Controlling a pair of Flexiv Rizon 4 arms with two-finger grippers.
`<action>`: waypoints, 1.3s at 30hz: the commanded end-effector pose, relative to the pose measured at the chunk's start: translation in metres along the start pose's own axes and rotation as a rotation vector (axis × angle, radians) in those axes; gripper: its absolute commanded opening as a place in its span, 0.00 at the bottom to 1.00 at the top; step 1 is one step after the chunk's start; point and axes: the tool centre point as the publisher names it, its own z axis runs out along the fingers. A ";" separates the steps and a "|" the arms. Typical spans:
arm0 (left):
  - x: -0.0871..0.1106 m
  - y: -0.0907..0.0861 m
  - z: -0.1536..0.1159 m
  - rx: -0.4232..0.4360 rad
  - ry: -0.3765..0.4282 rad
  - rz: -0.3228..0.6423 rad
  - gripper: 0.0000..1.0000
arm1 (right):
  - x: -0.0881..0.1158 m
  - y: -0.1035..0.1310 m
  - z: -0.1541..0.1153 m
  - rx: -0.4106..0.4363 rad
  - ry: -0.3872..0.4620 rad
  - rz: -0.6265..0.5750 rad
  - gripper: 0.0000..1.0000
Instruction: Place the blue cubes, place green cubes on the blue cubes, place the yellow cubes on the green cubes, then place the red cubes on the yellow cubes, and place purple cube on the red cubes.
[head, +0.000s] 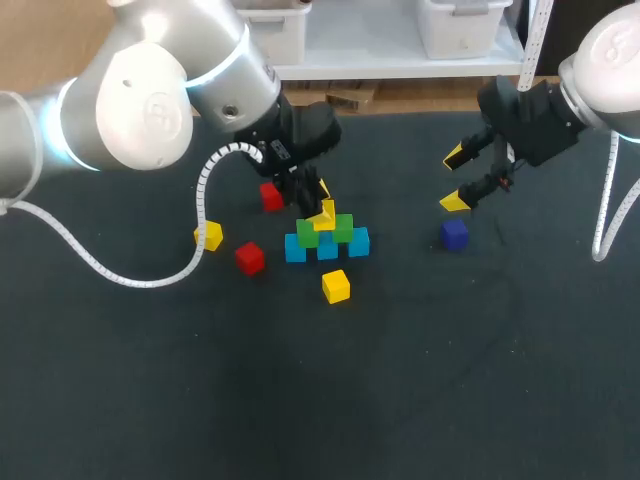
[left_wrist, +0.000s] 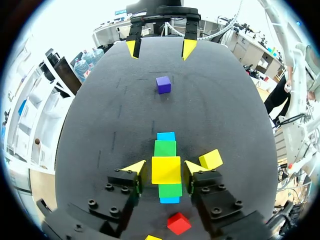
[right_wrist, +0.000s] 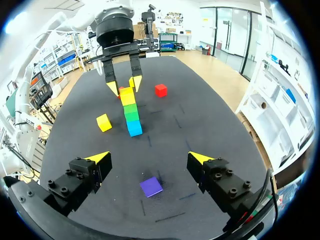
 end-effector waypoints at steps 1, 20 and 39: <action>0.000 0.003 -0.001 0.006 -0.001 -0.002 1.00 | 0.000 0.000 0.000 0.001 -0.002 -0.001 1.00; 0.034 -0.013 -0.072 -0.085 0.005 -0.004 1.00 | 0.000 0.000 0.000 0.001 -0.002 -0.001 1.00; 0.157 0.006 -0.073 0.086 0.103 0.299 1.00 | 0.000 0.000 0.000 0.001 -0.002 -0.001 1.00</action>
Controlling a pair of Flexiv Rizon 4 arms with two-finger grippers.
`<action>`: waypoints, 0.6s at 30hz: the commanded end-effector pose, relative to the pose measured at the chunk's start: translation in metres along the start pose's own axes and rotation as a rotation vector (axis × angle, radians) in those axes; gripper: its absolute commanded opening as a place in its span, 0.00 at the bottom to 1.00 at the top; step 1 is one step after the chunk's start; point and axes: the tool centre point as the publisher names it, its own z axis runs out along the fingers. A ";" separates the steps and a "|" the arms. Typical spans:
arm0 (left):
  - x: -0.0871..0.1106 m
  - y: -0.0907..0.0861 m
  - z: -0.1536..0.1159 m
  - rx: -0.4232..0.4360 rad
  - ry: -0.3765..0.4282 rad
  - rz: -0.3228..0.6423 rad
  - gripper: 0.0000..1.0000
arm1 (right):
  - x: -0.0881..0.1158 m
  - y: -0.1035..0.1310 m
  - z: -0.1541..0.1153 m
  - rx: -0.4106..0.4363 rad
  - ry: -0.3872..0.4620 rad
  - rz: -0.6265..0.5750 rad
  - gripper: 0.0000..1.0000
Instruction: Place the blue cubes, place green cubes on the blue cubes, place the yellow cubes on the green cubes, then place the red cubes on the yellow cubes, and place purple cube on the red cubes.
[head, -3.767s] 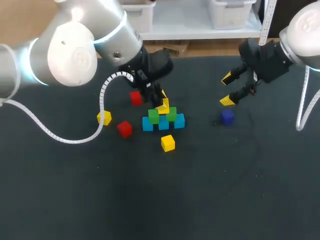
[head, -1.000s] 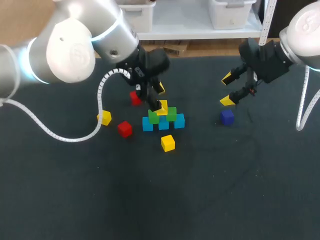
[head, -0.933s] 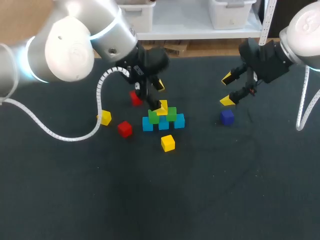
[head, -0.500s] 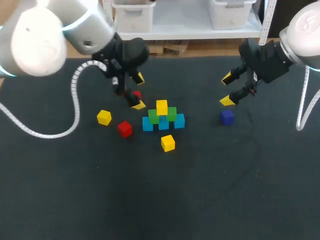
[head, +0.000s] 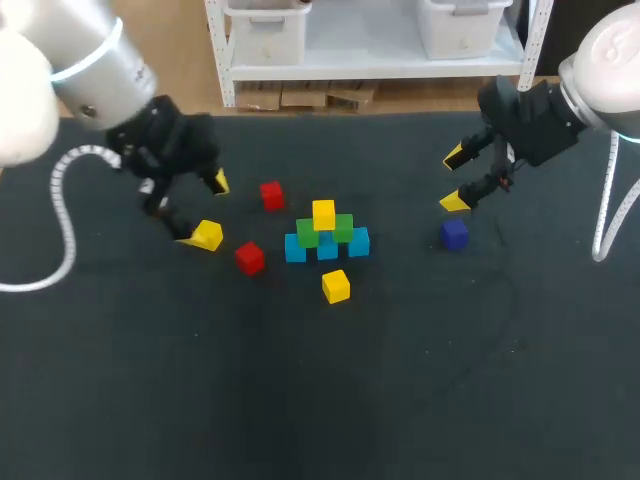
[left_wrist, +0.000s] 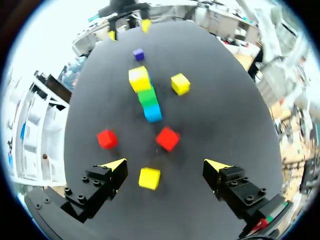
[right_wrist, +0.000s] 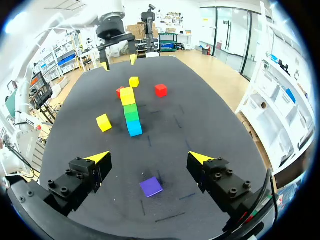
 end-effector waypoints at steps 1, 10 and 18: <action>0.021 0.016 0.007 0.059 -0.009 0.043 1.00 | 0.000 0.000 0.000 0.001 -0.002 -0.001 1.00; 0.045 0.023 0.032 0.071 -0.030 0.105 1.00 | 0.000 0.000 0.000 0.001 -0.002 -0.001 1.00; 0.052 0.025 0.048 0.090 -0.034 0.106 1.00 | 0.000 0.000 0.000 0.001 -0.002 -0.001 1.00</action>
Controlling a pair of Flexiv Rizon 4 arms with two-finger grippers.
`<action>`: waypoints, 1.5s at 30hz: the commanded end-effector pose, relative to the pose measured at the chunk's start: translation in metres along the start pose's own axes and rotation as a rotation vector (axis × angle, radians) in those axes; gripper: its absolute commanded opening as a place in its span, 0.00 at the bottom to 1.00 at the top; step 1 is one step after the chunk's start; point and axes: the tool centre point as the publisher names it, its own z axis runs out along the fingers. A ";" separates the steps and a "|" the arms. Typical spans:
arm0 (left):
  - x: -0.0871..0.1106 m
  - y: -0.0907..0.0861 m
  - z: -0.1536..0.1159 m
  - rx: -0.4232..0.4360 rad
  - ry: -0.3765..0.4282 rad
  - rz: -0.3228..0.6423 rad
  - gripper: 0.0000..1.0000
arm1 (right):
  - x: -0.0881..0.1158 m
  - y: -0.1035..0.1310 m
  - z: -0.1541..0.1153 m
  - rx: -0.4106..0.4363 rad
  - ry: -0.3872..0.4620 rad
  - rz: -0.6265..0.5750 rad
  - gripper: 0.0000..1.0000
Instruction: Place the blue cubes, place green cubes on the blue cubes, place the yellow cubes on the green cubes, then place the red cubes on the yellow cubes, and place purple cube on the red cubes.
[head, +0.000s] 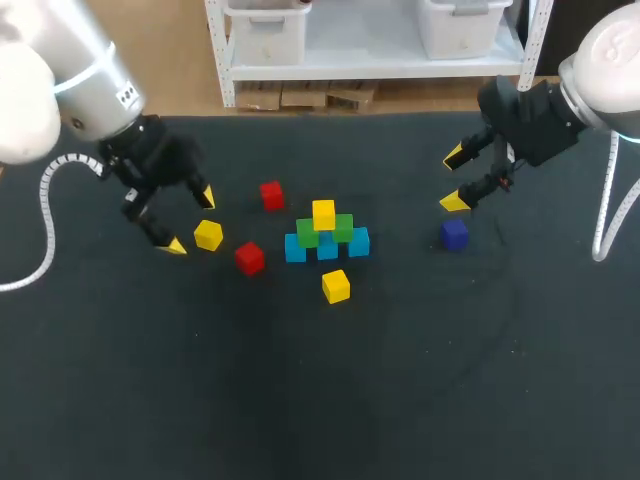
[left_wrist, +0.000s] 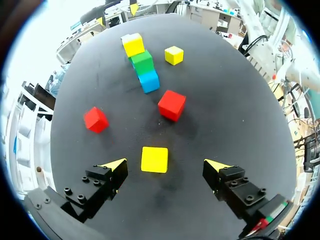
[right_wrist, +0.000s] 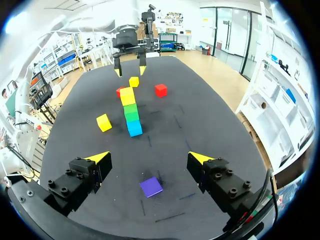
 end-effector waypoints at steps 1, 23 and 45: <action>0.004 0.007 0.006 0.014 -0.007 0.004 1.00 | 0.000 0.000 0.000 0.001 -0.002 -0.001 1.00; 0.001 0.020 0.018 0.051 -0.002 0.046 0.51 | 0.000 0.000 0.000 0.001 -0.002 -0.001 1.00; -0.048 0.004 -0.036 -0.087 0.019 -0.140 0.00 | 0.000 0.000 0.000 0.001 -0.002 -0.001 1.00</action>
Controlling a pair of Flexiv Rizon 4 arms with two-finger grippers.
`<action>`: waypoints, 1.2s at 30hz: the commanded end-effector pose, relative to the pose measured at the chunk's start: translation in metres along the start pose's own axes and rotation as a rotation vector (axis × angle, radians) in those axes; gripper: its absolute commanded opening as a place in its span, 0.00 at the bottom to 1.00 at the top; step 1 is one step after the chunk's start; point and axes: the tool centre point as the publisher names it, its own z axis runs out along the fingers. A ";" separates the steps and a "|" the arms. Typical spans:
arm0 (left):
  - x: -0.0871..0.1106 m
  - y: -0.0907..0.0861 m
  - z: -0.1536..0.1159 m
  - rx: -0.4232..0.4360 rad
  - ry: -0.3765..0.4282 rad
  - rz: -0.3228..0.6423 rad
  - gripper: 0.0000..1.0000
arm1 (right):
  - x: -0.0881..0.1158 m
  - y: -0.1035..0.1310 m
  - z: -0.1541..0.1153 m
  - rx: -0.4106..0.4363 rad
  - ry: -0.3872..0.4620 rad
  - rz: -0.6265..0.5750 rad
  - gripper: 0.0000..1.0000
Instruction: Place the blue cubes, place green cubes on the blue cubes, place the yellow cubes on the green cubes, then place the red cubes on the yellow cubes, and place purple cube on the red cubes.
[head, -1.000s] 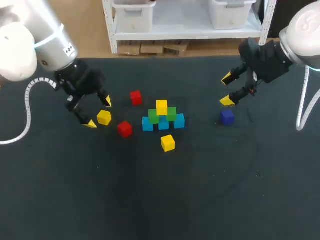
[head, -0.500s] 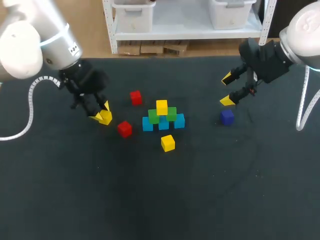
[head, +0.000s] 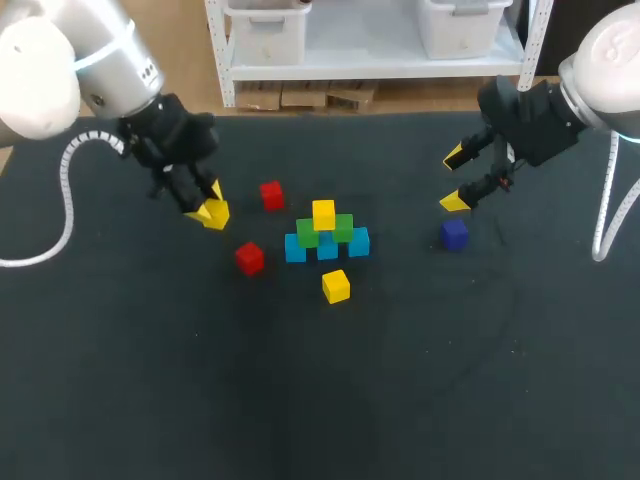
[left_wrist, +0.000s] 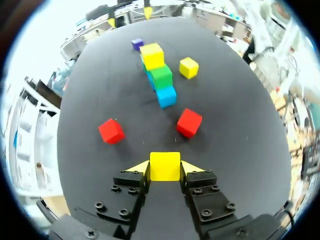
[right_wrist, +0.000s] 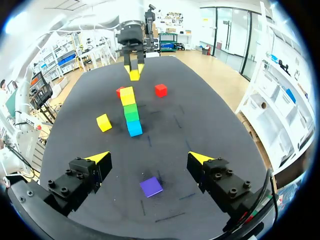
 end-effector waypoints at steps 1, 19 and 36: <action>-0.018 -0.021 -0.017 -0.088 0.018 -0.085 0.00 | 0.000 0.000 0.000 0.001 -0.002 -0.001 1.00; -0.095 -0.003 -0.006 -0.184 0.002 -0.274 0.00 | 0.000 0.000 0.000 0.001 -0.002 -0.001 1.00; -0.112 0.007 0.010 -0.149 -0.015 -0.271 0.00 | 0.000 0.000 0.000 0.001 -0.002 -0.001 1.00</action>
